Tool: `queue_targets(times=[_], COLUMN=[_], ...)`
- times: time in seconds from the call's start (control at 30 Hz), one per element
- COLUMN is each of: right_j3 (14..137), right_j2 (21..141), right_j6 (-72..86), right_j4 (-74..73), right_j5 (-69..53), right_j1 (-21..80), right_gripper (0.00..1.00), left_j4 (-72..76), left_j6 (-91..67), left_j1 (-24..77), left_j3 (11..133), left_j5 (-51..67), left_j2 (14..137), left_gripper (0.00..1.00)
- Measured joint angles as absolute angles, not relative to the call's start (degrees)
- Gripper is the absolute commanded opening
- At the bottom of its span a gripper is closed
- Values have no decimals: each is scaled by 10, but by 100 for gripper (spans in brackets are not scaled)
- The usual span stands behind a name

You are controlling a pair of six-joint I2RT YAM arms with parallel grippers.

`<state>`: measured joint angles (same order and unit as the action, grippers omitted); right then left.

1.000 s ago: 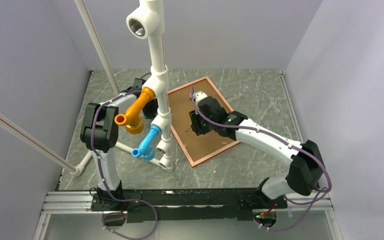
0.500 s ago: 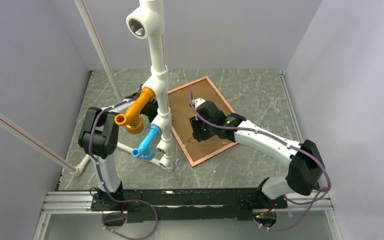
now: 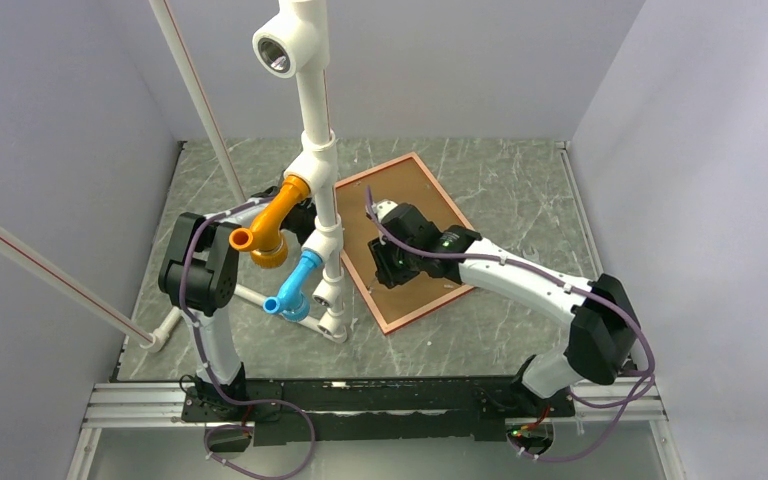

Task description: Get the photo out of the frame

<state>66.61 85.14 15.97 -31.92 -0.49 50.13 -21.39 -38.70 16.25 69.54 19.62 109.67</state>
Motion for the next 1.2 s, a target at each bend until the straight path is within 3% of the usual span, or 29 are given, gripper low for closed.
queue_targets(times=[1.2], right_j3=[676], right_j2=[839], right_j6=[159], right_j4=[-445], right_j5=[14], right_j1=[524], right_gripper=[0], left_j4=[-222], left_j6=[-384], left_j1=[170], left_j3=[701], left_j5=[178], left_j2=[1097], left_gripper=[55])
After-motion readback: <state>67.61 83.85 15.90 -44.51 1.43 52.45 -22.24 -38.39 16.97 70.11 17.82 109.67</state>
